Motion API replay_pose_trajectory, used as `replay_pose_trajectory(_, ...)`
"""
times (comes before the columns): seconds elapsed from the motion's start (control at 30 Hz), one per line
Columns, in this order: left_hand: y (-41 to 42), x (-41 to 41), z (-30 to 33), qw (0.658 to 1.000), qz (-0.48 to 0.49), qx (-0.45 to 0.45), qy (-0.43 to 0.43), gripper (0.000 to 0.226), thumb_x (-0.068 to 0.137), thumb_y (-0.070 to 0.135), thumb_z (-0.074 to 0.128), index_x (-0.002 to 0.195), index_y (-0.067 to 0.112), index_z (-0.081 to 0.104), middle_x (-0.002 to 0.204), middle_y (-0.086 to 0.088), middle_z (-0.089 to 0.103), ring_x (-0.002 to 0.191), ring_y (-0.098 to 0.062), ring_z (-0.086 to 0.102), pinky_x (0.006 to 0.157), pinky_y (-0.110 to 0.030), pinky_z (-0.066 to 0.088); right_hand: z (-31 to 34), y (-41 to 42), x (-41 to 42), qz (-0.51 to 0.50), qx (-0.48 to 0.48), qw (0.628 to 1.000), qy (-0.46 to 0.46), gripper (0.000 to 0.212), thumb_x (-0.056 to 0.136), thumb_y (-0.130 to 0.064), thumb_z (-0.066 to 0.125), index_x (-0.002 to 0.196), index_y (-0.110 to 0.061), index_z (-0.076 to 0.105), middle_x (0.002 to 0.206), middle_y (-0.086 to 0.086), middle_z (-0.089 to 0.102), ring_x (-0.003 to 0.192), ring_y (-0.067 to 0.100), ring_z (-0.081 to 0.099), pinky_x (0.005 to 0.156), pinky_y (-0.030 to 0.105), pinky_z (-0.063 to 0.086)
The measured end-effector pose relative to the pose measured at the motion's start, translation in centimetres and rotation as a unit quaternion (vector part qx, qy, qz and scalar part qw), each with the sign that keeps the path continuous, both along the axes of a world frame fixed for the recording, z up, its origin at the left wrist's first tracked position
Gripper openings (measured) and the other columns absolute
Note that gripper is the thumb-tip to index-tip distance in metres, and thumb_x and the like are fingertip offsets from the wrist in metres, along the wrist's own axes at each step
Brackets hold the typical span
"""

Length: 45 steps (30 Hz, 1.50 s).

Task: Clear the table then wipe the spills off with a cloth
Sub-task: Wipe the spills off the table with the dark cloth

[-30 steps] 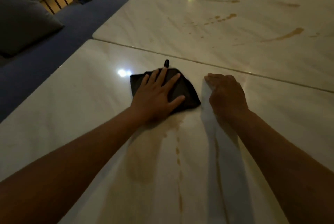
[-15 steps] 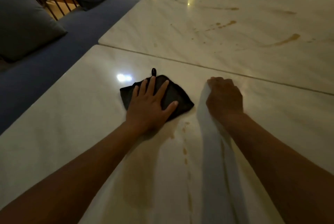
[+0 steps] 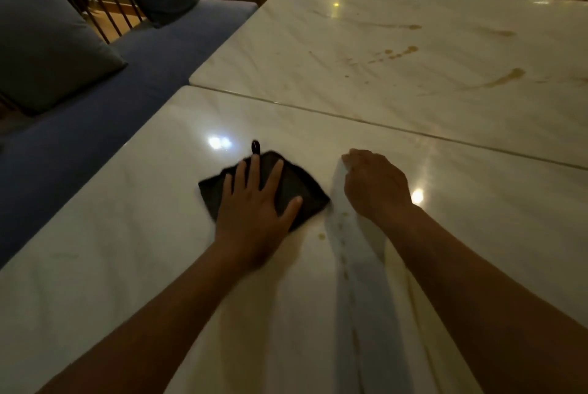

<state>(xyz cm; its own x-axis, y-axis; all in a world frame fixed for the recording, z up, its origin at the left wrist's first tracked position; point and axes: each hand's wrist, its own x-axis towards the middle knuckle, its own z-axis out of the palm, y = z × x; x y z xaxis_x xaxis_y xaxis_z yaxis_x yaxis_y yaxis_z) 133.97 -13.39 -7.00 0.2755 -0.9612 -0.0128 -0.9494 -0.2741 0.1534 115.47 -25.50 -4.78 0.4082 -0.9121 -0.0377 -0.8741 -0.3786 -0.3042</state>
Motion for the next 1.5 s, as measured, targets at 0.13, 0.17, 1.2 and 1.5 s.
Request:
replay_pose_trajectory(0.13, 3.3, 0.6, 0.1, 0.999, -0.042, 0.019, -0.013, 0.080, 0.091, 0.079, 0.005, 0.161, 0.041, -0.001, 0.170, -0.004, -0.007, 0.156, -0.026, -0.006, 0.126, -0.049, 0.000, 0.3, 3.2, 1.5, 0.005, -0.027, 0.999, -0.026, 0.041, 0.098, -0.017, 0.039, 0.136, -0.020, 0.054, 0.146, -0.001, 0.048, 0.129, 0.024, 0.046, 0.105, 0.035, 0.037)
replay_pose_trajectory(0.17, 2.2, 1.7, 0.1, 0.999, -0.039, 0.017, -0.017, 0.080, 0.091, 0.079, 0.006, 0.161, 0.040, 0.001, 0.171, -0.005, -0.005, 0.156, -0.027, -0.004, 0.126, -0.049, 0.001, 0.0, 4.2, 1.9, 0.019, -0.030, 0.999, -0.025, 0.040, 0.098, -0.018, 0.040, 0.135, -0.019, 0.055, 0.146, -0.001, 0.048, 0.131, 0.023, 0.045, 0.106, 0.035, 0.036)
replay_pose_trajectory(1.2, 25.9, -2.4, 0.3, 0.999, -0.032, 0.014, 0.022, 0.078, 0.097, 0.071, 0.024, 0.163, 0.032, 0.011, 0.170, -0.012, 0.002, 0.156, -0.034, 0.001, 0.125, -0.054, 0.006, -0.6, 23.9, 1.2, 0.136, -0.024, 0.990, -0.021, 0.048, 0.090, -0.016, 0.038, 0.132, -0.007, 0.060, 0.138, 0.013, 0.057, 0.128, 0.033, 0.053, 0.101, 0.046, 0.050)
replay_pose_trajectory(1.5, 26.7, 0.0, 0.1, 0.998, 0.038, 0.049, 0.001, 0.082, 0.090, 0.076, 0.019, 0.162, 0.036, 0.014, 0.170, -0.011, 0.006, 0.156, -0.034, 0.007, 0.125, -0.053, 0.005, -2.7, 36.5, -3.4, 0.137, -0.057, 0.987, -0.058, 0.048, 0.091, -0.011, 0.043, 0.137, -0.002, 0.056, 0.140, 0.017, 0.055, 0.133, 0.033, 0.049, 0.115, 0.045, 0.036)
